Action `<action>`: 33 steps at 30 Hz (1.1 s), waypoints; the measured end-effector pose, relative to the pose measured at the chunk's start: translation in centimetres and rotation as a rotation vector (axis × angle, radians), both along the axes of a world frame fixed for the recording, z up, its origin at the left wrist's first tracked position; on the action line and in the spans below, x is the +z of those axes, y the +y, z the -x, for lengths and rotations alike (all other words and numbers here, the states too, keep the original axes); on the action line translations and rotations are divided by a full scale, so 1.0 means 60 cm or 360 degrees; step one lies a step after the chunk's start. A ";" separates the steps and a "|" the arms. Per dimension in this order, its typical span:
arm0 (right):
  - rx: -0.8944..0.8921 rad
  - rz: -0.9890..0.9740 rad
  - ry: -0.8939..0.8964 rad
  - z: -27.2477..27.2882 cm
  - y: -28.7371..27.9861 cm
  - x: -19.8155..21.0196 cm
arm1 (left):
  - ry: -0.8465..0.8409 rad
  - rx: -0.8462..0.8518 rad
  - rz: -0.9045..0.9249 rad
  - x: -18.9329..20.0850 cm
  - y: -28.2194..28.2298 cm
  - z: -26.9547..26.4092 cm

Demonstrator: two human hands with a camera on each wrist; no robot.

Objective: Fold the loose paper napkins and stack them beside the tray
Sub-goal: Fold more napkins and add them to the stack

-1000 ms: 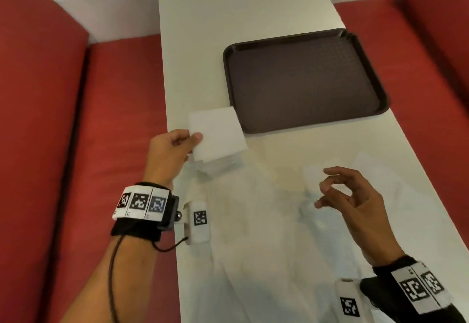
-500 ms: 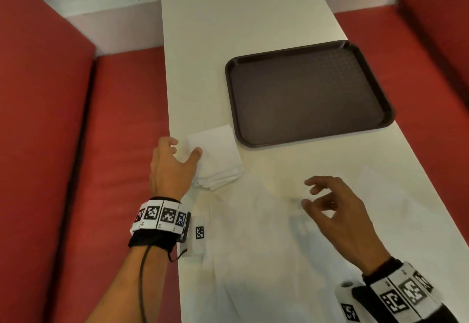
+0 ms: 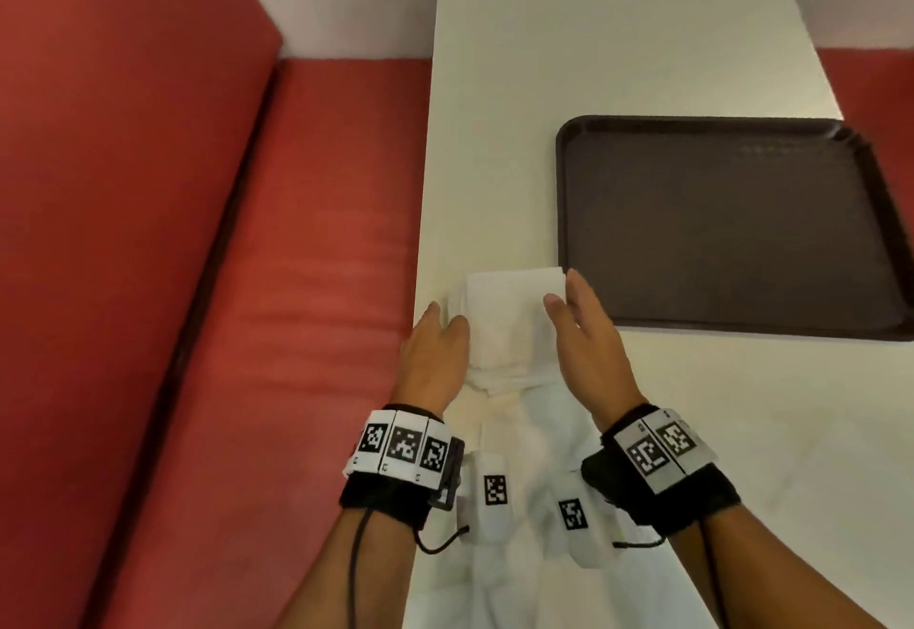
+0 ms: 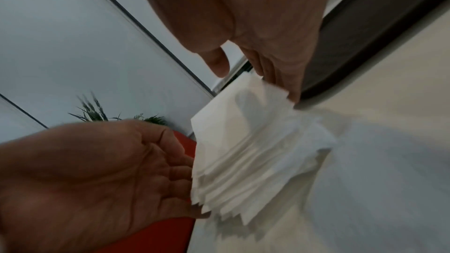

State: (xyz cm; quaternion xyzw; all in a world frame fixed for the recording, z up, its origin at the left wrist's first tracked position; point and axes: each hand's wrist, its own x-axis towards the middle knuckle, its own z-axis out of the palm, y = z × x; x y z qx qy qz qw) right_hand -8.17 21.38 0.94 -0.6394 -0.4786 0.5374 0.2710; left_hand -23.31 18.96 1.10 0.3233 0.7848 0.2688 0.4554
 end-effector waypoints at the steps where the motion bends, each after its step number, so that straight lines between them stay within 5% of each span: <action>1: 0.0009 0.0022 0.0025 0.008 0.004 -0.004 | -0.0056 -0.0009 0.0017 0.001 -0.002 -0.006; 15: -0.0035 0.0151 0.0107 -0.019 -0.014 -0.019 | -0.0193 -0.0104 0.0032 0.022 -0.012 -0.012; 21: -0.0030 0.0058 -0.0019 -0.068 -0.051 0.004 | -0.0089 0.0089 -0.0042 0.031 -0.016 0.020; 27: -0.0091 -0.0116 -0.0481 -0.235 -0.111 0.030 | 0.0099 0.0033 -0.0305 0.048 -0.081 -0.029; 33: -0.0214 0.0090 -0.1304 -0.471 -0.238 0.018 | 0.0174 -0.0422 -0.0376 0.064 -0.155 -0.150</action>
